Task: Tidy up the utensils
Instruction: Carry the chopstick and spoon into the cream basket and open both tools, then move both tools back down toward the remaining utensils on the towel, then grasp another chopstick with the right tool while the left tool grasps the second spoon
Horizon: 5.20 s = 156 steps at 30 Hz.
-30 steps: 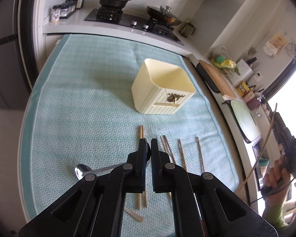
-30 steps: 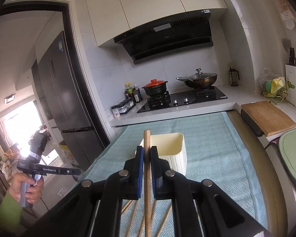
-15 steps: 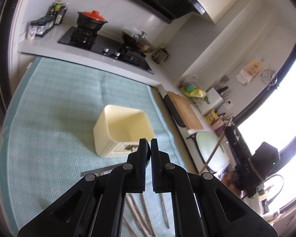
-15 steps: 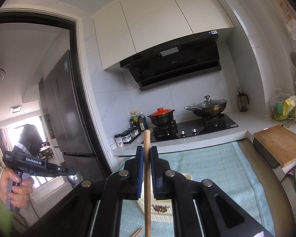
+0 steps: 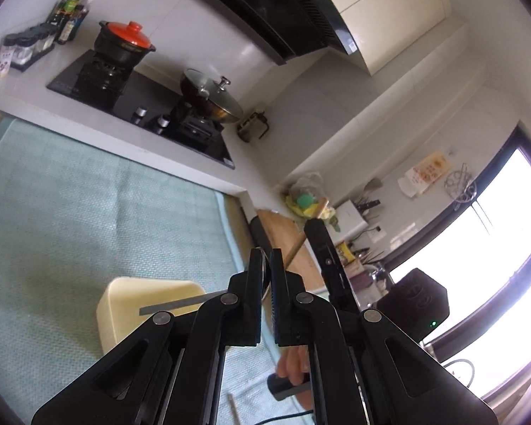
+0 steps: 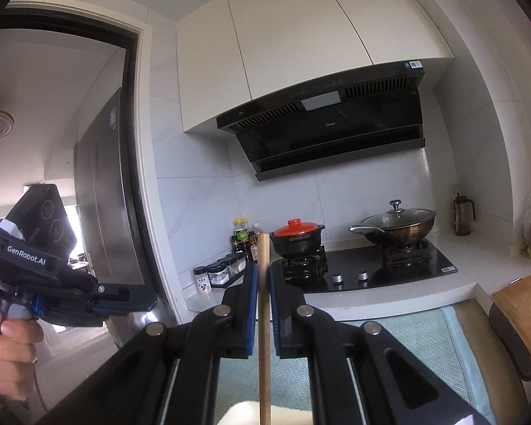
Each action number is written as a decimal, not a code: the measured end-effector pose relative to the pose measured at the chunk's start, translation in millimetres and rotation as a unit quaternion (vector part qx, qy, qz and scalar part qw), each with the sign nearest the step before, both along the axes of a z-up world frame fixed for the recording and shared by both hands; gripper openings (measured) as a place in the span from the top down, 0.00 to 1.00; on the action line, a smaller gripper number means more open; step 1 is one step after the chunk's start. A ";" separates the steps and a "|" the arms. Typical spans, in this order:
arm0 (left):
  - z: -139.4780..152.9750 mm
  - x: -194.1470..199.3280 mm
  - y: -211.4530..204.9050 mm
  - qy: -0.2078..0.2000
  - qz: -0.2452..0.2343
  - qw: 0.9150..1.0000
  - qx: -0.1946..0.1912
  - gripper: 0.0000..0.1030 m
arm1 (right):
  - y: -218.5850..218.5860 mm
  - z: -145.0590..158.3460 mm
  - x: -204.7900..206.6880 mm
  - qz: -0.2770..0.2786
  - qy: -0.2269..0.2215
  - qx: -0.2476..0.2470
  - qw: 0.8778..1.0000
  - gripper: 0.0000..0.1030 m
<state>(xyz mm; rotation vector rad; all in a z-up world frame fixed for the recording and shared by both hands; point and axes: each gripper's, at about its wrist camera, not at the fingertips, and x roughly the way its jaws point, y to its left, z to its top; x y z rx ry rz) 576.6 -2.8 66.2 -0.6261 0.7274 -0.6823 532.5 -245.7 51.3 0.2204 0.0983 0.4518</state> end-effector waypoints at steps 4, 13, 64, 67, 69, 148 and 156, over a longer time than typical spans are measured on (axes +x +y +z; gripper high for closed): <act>-46.9 24.2 -7.2 0.042 0.004 0.999 0.016 0.98 | -0.7 -31.8 32.4 -0.007 0.019 0.006 1.000 0.93; -116.6 46.5 -13.1 0.090 0.034 0.988 0.120 0.86 | 6.9 -96.2 57.2 0.020 0.139 -0.053 0.989 0.92; -200.6 -387.7 88.7 0.034 0.214 0.925 0.312 0.01 | -22.8 -158.3 -363.1 -0.068 0.303 -0.134 0.941 0.38; -208.0 -383.7 93.9 0.050 0.220 0.923 0.312 0.01 | -26.0 -163.5 -359.8 -0.072 0.311 -0.132 0.939 0.38; -211.8 -380.5 95.1 0.056 0.222 0.921 0.314 0.01 | -26.5 -166.5 -356.5 -0.076 0.315 -0.136 0.936 0.38; -260.6 -217.7 102.1 0.086 0.128 0.936 0.315 0.98 | -53.9 -210.3 -127.8 -0.050 0.425 -0.133 0.894 0.94; -224.8 -229.9 104.1 0.044 0.140 0.940 0.309 1.00 | -55.6 -159.1 -172.5 -0.034 0.361 -0.101 0.926 0.94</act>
